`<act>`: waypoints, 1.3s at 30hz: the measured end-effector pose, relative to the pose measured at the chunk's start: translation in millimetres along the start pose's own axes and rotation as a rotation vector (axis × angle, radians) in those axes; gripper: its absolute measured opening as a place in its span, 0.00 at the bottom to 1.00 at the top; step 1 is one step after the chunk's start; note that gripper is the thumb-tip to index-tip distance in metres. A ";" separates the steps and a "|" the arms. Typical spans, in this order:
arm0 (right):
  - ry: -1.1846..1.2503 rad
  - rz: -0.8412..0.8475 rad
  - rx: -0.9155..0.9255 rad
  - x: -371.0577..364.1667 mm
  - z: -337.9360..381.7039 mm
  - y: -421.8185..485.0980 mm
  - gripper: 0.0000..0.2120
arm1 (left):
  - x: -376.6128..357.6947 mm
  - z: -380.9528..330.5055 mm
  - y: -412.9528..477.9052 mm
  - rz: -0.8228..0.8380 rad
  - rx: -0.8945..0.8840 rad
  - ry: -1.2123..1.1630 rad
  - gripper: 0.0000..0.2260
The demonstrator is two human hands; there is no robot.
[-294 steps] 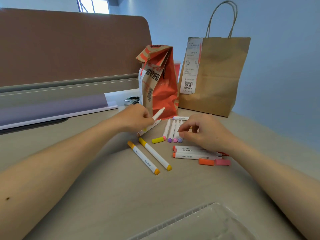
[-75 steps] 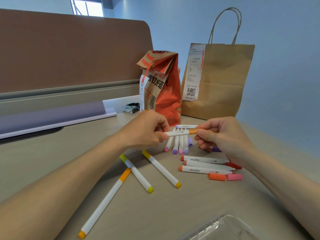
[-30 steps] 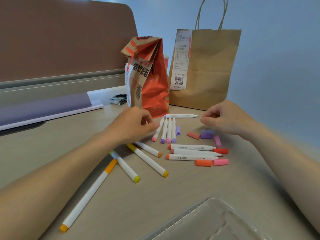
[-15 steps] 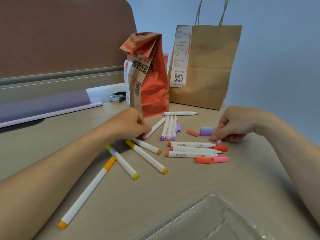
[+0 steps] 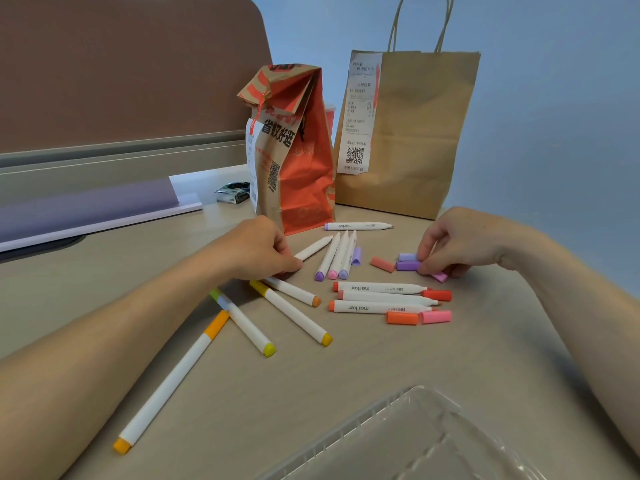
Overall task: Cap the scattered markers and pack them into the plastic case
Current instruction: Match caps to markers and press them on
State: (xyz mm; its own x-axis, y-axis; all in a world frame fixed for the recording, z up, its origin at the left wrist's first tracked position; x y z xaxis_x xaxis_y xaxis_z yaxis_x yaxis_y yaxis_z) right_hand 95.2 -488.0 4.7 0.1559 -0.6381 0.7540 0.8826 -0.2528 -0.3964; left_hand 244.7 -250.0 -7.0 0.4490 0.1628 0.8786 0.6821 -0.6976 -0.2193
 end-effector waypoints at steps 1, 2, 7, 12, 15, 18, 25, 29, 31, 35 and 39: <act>0.003 0.008 0.006 -0.4 0.2 0.0 0.03 | 0.8 0.3 0.1 0.002 -0.002 0.017 0.11; 0.005 0.015 0.013 -0.9 0.5 0.0 0.04 | 1.2 0.1 0.3 0.005 -0.005 0.035 0.11; -0.077 -0.005 0.159 7.2 9.7 -9.9 0.12 | 7.3 3.9 -0.4 -0.003 -0.011 0.095 0.12; -0.348 0.380 0.112 -14.5 22.8 -30.4 0.14 | 17.8 3.1 -2.9 -0.057 -0.063 -0.110 0.10; -0.450 0.372 0.076 -25.1 28.5 -24.5 0.13 | 17.2 2.5 -4.2 0.024 -0.088 -0.355 0.08; -0.452 0.318 0.124 -25.7 32.4 -22.0 0.09 | 14.2 4.4 -6.5 0.116 -0.109 -0.472 0.07; -0.285 0.271 0.312 -26.1 41.4 -27.2 0.04 | 13.3 1.2 -8.8 0.155 -0.165 -0.520 0.08; 0.086 0.051 0.373 -4.4 35.6 -22.2 0.03 | 17.5 1.7 -10.5 0.151 -0.244 -0.494 0.08; 0.200 -0.076 0.401 2.7 30.9 -17.9 0.06 | 18.4 1.5 -10.9 0.146 -0.264 -0.472 0.07; 0.399 -0.221 0.477 8.6 26.5 -12.4 0.11 | 17.8 -0.8 -11.6 0.134 -0.271 -0.413 0.06; 0.462 -0.234 0.494 5.2 27.3 -8.4 0.07 | 15.0 -4.0 -12.6 0.137 -0.269 -0.375 0.06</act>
State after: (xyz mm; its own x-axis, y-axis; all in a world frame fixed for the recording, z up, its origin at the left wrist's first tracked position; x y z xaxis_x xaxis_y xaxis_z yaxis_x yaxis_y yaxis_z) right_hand 100.7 -469.4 26.3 -0.1695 -0.8780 0.4477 0.9846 -0.1316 0.1147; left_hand 240.6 -241.5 10.6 0.7356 0.2625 0.6245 0.4506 -0.8780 -0.1617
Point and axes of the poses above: each hand's wrist, its own y-axis towards the middle knuckle, its own x-axis out of the back of the hand, z = x × y, the point moved 5 cm from there along y, towards the middle knuckle, and after that the axes turned 12 degrees about z, right-handed, at the moved point
